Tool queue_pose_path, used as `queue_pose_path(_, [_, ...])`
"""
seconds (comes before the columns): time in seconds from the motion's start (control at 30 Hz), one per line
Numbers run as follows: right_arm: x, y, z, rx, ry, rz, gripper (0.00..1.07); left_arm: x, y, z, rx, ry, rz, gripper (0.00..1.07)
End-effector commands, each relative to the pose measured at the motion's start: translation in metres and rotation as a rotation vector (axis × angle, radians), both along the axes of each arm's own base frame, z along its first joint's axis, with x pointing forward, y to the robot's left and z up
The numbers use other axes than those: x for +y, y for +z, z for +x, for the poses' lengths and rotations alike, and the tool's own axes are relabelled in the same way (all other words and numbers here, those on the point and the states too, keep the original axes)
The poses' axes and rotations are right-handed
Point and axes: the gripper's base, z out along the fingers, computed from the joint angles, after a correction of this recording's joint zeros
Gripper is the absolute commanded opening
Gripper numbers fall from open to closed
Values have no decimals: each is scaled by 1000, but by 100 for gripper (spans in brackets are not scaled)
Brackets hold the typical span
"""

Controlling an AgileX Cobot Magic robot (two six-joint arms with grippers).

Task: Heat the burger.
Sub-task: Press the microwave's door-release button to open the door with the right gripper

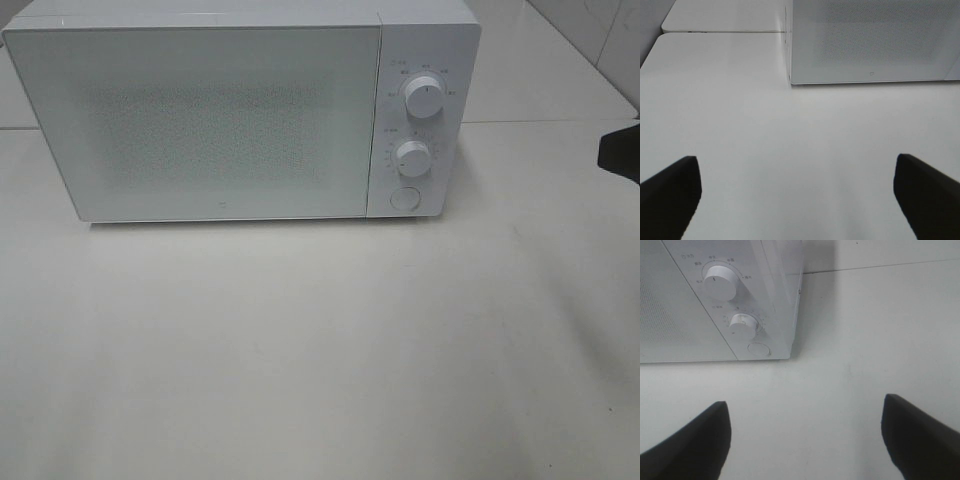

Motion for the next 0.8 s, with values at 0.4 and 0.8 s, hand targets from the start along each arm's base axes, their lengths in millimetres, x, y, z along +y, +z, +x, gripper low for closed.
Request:
queue_pose_path(0.4, [6, -33, 39, -175, 12, 20, 76, -1, 0, -2, -23, 2, -7, 100])
queue_pose_path(0.8, [5, -79, 61, -249, -43, 6, 76, -1, 0, -2, -23, 2, -7, 100])
